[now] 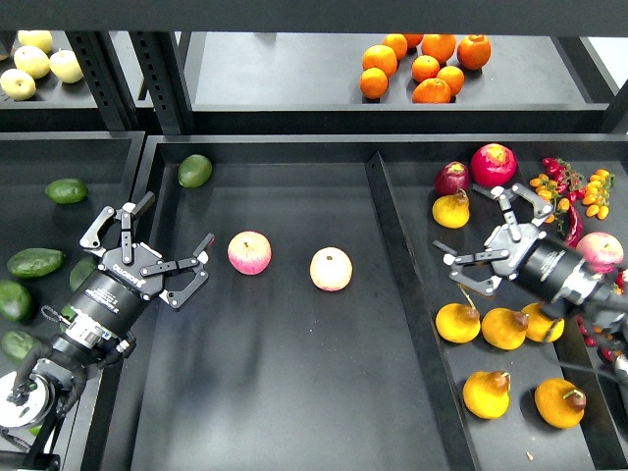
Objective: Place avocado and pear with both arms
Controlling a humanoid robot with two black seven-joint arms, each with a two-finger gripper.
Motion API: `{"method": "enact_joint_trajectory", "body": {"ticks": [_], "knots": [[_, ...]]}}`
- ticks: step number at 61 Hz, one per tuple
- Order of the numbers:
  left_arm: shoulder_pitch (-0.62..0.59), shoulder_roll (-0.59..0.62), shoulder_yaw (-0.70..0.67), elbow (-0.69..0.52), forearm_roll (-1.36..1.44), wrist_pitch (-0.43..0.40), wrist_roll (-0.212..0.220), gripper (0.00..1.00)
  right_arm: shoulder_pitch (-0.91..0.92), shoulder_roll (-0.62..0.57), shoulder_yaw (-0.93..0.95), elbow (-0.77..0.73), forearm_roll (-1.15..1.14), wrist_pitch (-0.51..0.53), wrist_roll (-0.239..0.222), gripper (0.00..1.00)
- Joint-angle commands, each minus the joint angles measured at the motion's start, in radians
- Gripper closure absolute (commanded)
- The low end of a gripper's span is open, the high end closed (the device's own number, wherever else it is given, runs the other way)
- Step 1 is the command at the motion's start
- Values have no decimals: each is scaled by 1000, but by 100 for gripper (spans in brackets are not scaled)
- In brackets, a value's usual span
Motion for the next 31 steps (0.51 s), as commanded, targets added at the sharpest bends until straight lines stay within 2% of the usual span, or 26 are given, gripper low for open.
{"method": "enact_joint_trajectory", "body": {"ticks": [1,5,6,17,31], "knots": [[5,0,5,-1,0,0,0,1,-55,106,90,34,0,0,0,0],[6,0,5,-1,0,0,0,1,-81,154,127,48,0,0,0,0],[6,0,5,-1,0,0,0,1,-101,197,150,58,0,0,0,0],[6,0,6,-3,0,0,0,1,-171,315,199,91,0,0,0,0],[5,0,12,-3,0,0,0,1,-248,315,249,97,1,0,0,0]]}}
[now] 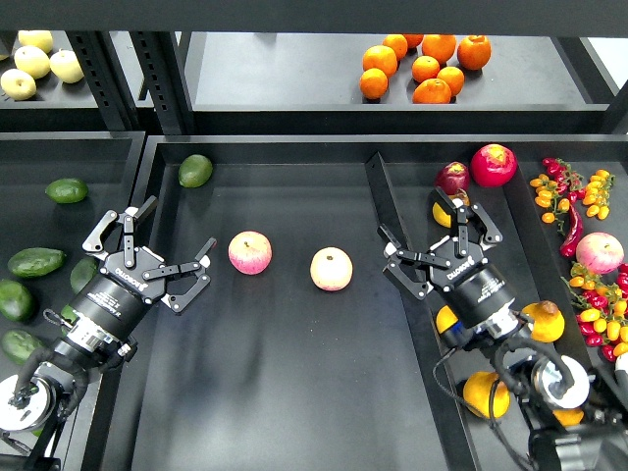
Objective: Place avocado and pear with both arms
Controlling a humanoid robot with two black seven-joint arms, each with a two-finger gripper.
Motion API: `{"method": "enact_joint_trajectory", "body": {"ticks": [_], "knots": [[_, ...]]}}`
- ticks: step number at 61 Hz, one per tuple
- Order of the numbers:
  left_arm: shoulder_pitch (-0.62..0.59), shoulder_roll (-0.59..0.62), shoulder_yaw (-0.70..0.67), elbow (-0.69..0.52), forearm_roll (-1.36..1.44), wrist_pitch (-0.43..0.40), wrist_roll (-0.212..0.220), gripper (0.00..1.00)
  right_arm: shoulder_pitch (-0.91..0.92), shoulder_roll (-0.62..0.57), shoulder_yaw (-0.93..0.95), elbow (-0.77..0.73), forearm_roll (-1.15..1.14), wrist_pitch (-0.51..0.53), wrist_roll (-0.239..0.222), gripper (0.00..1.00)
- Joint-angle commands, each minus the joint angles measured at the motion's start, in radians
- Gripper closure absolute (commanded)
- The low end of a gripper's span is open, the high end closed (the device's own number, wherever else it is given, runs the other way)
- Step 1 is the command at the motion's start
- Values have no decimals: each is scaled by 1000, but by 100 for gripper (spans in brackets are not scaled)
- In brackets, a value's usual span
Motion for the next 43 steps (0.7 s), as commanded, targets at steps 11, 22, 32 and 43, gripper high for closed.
{"method": "enact_joint_trajectory", "body": {"ticks": [11,22,32,43], "knots": [[0,0,12,0,0,0,0,1,-52,2,15,26,95,0,0,0],[0,0,25,0,0,0,0,1,-55,2,4,59,130,0,0,0],[-2,0,51,0,0,0,0,1,-55,2,-71,83,130,0,11,0],[-7,0,56,0,2,0,0,1,-54,2,-128,115,123,0,65,0]]}}
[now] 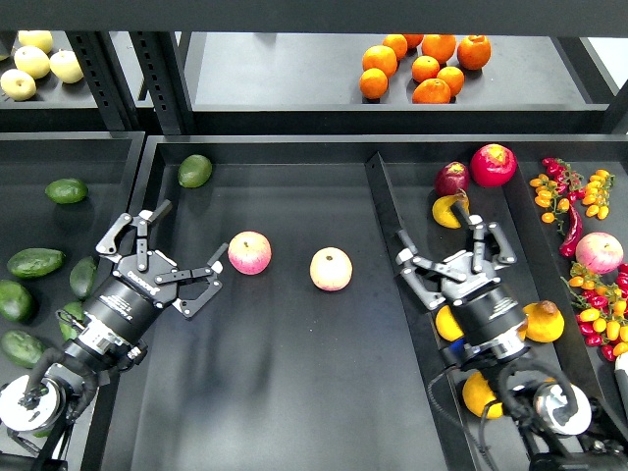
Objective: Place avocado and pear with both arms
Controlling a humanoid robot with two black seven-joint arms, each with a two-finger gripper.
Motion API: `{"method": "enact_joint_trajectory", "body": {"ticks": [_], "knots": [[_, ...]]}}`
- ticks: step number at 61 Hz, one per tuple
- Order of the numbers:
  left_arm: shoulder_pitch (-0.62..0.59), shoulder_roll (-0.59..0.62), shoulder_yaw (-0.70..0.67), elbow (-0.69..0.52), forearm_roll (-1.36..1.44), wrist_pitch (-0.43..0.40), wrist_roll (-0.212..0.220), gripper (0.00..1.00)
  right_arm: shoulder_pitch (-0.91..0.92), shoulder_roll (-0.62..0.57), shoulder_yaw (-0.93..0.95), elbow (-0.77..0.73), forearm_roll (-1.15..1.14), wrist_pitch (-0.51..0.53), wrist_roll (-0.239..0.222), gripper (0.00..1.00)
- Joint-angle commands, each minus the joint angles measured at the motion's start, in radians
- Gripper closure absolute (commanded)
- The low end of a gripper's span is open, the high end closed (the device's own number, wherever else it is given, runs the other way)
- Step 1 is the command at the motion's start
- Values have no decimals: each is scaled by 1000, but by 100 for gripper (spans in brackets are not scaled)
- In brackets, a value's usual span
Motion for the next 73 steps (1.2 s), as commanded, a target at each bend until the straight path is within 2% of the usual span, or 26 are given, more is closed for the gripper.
{"method": "enact_joint_trajectory", "body": {"ticks": [1,37,73], "knots": [[-2,0,4,0,1,0,0,1,2,0,-34,18,-10,0,36,0],[-71,0,37,0,1,0,-1,1,147,0,-30,-38,-34,-19,44,0],[-93,0,39,3,1,0,-27,1,149,0,-19,-35,-31,-16,44,0]]}}
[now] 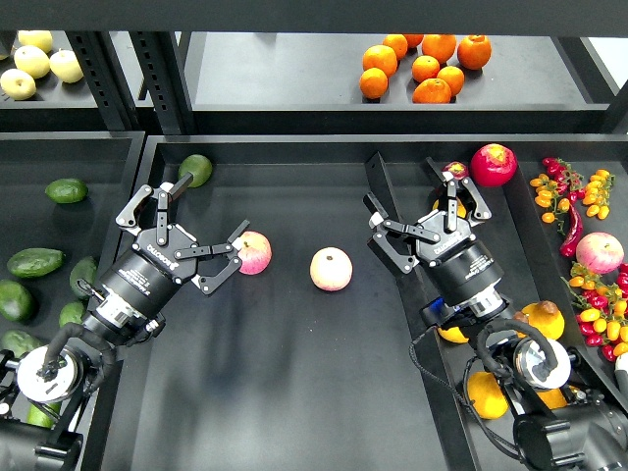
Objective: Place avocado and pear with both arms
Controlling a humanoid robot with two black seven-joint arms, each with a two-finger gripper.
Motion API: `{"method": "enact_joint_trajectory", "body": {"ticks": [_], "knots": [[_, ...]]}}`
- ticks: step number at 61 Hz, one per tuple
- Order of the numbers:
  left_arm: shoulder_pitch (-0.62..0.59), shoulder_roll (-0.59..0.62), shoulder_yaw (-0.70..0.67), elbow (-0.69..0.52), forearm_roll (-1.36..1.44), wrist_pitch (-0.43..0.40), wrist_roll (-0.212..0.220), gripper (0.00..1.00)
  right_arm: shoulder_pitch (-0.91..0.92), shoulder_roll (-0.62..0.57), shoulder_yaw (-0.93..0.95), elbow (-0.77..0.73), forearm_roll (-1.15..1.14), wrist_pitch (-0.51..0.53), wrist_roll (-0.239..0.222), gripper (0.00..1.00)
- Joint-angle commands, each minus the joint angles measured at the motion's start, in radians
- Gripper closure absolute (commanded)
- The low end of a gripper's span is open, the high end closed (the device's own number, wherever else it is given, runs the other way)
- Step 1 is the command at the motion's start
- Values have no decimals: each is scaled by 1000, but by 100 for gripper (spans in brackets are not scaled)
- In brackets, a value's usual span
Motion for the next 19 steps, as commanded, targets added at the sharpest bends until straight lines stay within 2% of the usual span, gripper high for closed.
{"method": "enact_joint_trajectory", "body": {"ticks": [1,19], "knots": [[-2,0,0,-1,0,0,-2,1,-1,0,1,2,2,1,0,0],[-8,0,0,-2,0,0,-2,1,-1,0,-1,3,2,1,0,0]]}}
